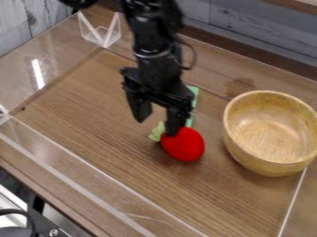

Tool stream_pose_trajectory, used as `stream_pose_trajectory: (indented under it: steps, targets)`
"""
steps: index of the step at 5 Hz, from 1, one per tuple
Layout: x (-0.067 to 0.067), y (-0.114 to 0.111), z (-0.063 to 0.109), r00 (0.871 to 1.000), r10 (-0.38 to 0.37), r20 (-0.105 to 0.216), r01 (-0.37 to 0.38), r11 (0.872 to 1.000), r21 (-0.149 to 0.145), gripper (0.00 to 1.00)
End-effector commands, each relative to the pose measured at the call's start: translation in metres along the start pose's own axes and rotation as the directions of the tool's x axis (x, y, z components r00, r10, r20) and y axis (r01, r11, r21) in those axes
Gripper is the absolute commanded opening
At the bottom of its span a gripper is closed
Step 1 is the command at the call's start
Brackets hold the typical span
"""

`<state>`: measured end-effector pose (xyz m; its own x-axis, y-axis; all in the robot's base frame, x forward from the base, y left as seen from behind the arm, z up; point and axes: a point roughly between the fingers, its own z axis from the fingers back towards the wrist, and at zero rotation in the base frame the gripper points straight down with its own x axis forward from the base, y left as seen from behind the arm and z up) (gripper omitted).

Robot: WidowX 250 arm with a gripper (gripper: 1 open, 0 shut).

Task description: Move the red object to the right side of the table

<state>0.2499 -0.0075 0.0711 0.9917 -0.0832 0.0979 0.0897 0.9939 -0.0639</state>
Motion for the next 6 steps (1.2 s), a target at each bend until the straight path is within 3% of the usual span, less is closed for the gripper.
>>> stream_pose_trajectory:
  steps: [1,3,4,5,6]
  targets:
    - [0.008,-0.017,-0.005,1.000,-0.004,0.030,0.004,1.000,0.020,1.00]
    - [0.004,-0.019,-0.020,0.998,0.052,0.019,-0.052,0.998,0.033,1.00]
    - [0.004,-0.012,-0.020,1.000,-0.029,0.010,0.029,0.999,0.026,0.00]
    - [0.002,-0.006,-0.015,0.994,-0.105,0.000,0.105,0.994,0.012,0.00]
    - [0.006,-0.002,-0.013,0.992,-0.129,-0.009,0.129,0.992,-0.002,1.00]
